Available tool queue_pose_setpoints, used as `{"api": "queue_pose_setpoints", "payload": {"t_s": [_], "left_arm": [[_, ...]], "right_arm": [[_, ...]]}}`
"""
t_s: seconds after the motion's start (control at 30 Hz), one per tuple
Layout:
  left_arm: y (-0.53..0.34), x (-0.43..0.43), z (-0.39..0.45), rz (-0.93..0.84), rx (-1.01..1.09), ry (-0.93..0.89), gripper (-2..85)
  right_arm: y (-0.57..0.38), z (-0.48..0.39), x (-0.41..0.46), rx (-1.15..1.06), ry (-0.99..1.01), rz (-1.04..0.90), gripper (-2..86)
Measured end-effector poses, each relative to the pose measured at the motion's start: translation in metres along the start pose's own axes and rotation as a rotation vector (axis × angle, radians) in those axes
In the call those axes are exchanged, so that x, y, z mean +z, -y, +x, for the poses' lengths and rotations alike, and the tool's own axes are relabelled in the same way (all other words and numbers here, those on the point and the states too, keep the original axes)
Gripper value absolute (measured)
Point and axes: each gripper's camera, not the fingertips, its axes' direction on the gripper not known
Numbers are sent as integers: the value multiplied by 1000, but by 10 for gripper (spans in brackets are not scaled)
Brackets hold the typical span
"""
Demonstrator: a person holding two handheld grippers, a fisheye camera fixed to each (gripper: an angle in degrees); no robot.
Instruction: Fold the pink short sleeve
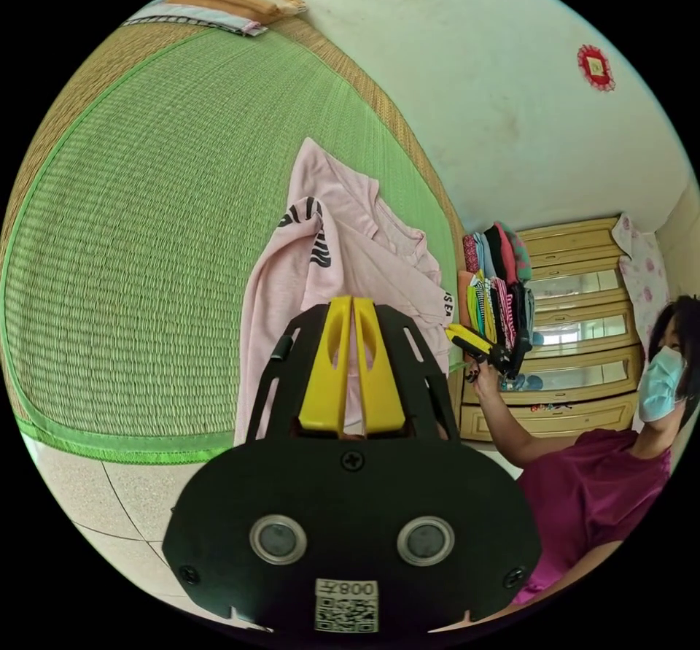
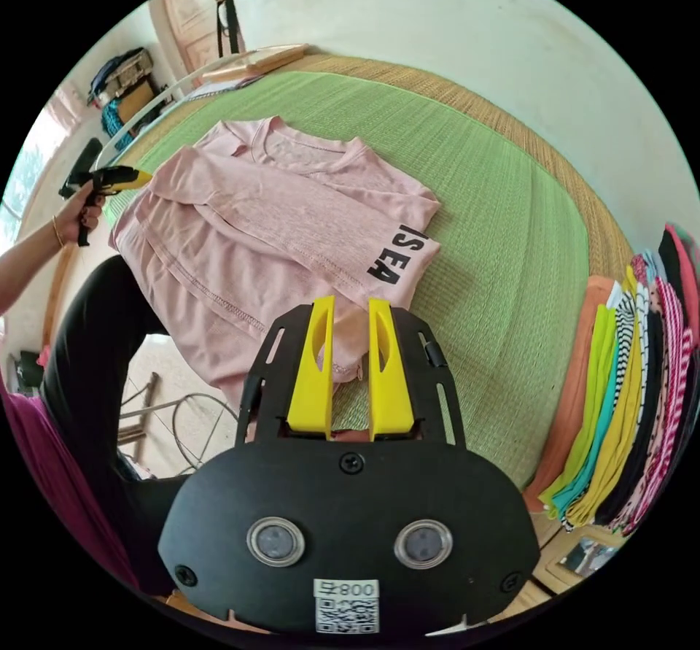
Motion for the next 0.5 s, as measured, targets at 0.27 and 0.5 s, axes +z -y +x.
{"api": "queue_pose_setpoints", "payload": {"t_s": [0.27,0.5], "left_arm": [[-12,29,28,-74,63,125,22],[-23,23,30,-23,38,87,6]], "right_arm": [[31,-62,-9,-105,-114,-32,60],[47,-78,-36,-85,-99,-16,8]]}}
